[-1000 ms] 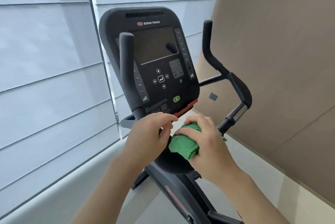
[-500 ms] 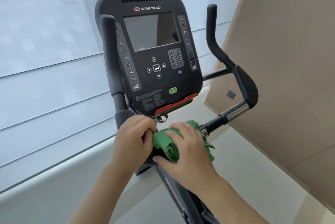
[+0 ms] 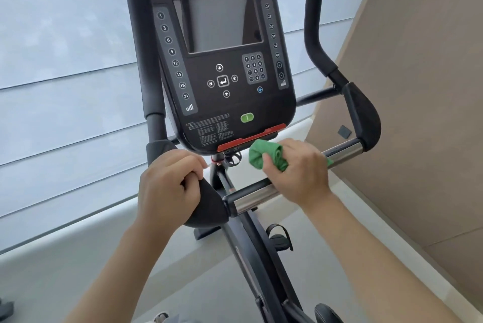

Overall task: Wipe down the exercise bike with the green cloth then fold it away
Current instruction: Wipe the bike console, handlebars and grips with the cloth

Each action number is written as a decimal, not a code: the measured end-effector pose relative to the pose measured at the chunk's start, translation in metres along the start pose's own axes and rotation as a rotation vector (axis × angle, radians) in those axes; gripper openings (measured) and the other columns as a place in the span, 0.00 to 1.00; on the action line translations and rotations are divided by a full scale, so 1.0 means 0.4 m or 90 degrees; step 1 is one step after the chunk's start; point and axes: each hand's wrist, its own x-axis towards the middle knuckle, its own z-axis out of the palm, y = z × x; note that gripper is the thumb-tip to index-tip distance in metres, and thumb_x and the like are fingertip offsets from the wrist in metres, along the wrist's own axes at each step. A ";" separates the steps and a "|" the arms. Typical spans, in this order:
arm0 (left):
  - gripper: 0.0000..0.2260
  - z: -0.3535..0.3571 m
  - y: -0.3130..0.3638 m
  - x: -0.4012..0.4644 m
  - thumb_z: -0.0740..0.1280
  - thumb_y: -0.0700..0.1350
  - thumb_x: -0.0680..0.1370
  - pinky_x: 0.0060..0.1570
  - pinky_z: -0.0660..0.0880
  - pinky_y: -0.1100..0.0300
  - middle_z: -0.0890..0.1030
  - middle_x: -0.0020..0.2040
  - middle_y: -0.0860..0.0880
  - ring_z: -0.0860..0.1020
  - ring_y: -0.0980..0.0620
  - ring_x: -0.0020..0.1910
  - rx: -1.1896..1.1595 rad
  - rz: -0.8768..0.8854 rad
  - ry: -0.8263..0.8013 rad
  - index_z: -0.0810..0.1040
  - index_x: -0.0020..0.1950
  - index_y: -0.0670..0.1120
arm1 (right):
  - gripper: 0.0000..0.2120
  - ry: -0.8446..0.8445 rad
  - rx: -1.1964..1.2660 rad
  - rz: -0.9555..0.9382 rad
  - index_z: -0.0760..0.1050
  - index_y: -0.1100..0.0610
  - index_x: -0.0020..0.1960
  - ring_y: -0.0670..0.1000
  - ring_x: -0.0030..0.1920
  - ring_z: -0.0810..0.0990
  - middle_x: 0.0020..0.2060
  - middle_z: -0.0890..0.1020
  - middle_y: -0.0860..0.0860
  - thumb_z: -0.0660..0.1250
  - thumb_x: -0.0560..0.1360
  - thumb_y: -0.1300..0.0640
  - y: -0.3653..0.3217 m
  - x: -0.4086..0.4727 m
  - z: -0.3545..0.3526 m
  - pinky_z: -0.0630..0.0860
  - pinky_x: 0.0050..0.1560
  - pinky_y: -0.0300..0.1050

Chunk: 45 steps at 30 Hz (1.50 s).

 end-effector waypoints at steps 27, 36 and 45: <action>0.10 0.058 0.071 0.008 0.60 0.36 0.69 0.39 0.65 0.59 0.78 0.29 0.55 0.73 0.47 0.29 0.184 0.026 -0.162 0.77 0.33 0.48 | 0.16 0.092 -0.009 -0.184 0.84 0.58 0.47 0.55 0.42 0.81 0.44 0.85 0.53 0.65 0.80 0.47 0.161 -0.034 -0.030 0.73 0.46 0.47; 0.10 0.061 0.080 0.005 0.60 0.36 0.69 0.37 0.66 0.59 0.77 0.28 0.54 0.72 0.46 0.28 0.182 0.004 -0.153 0.76 0.32 0.48 | 0.16 0.102 -0.052 0.002 0.80 0.59 0.42 0.55 0.37 0.75 0.39 0.81 0.52 0.64 0.80 0.49 0.350 0.025 -0.083 0.70 0.42 0.48; 0.10 0.047 0.090 -0.001 0.60 0.37 0.75 0.39 0.75 0.56 0.82 0.41 0.56 0.75 0.54 0.39 0.042 -0.060 -0.052 0.80 0.43 0.48 | 0.17 0.008 0.004 0.052 0.77 0.56 0.38 0.52 0.40 0.74 0.38 0.78 0.49 0.64 0.81 0.47 0.023 -0.059 -0.032 0.71 0.49 0.49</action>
